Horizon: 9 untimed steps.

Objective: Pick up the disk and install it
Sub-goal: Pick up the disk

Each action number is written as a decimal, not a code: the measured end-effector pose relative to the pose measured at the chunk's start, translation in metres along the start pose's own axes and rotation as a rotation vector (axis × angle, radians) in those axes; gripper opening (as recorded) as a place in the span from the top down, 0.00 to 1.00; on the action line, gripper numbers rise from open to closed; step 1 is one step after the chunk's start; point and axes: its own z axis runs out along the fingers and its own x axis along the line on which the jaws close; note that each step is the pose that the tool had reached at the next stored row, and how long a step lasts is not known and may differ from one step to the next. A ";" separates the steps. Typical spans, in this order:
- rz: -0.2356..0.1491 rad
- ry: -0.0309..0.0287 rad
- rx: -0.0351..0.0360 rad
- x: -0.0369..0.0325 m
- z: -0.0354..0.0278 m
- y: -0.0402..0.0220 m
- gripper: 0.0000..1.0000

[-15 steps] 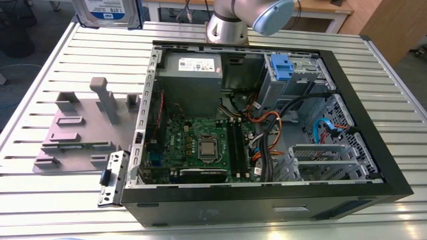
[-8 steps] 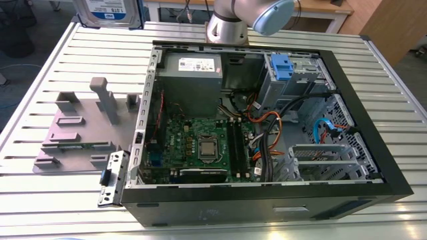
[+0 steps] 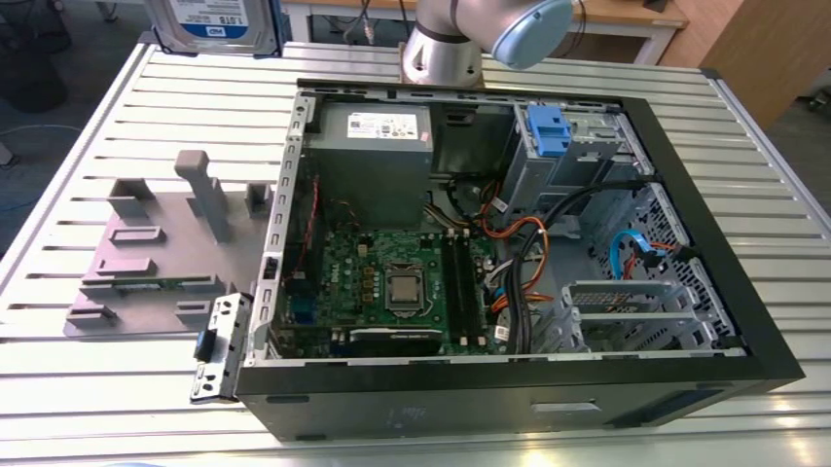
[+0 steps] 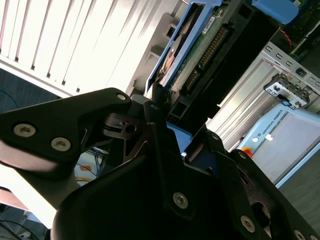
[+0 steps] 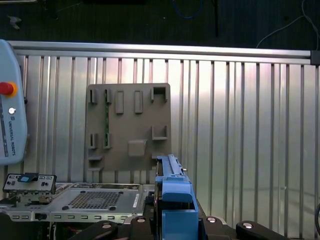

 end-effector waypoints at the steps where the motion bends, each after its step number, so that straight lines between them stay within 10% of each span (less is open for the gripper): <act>1: 0.000 0.0000 0.0000 0.0000 0.0000 -0.0003 0.64; 9: 0.000 -0.0001 0.0001 0.0000 0.0001 -0.0024 0.64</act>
